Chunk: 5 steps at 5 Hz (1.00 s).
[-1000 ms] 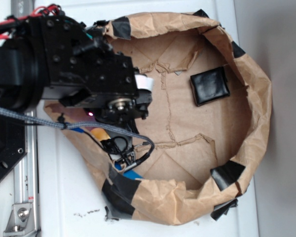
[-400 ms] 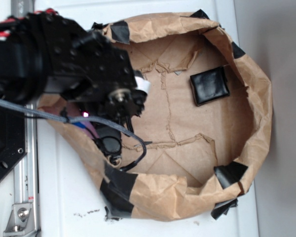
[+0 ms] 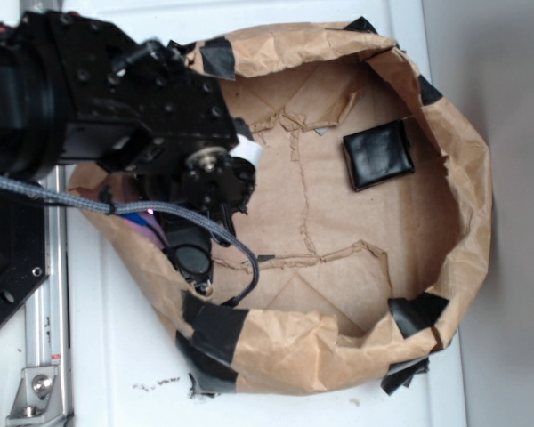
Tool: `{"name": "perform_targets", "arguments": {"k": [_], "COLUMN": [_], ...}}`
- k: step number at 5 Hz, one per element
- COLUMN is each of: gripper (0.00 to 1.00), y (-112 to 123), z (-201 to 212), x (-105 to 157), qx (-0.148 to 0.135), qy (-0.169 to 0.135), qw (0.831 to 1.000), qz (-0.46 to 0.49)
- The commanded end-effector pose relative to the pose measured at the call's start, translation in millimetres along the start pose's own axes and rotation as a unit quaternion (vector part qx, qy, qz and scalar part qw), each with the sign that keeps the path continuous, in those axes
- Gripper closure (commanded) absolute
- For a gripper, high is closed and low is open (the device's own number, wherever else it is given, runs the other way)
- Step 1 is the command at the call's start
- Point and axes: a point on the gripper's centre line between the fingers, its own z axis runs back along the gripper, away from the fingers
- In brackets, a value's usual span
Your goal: Grab the yellow duck.
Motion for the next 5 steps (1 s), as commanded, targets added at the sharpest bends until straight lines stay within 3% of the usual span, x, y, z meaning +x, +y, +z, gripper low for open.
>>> {"name": "perform_targets", "arguments": {"k": [1, 2, 4, 5], "gripper": [0.00, 0.00, 0.00, 0.00], "y": [3, 18, 46, 51], "z": [-1, 5, 29, 31], "x": [-4, 3, 16, 25], "qx": [0.000, 0.024, 0.037, 0.046], "qy": [-0.005, -0.035, -0.079, -0.084], "qw": [1.000, 0.998, 0.993, 0.993], "qz": [-0.005, 0.036, 0.075, 0.073]}}
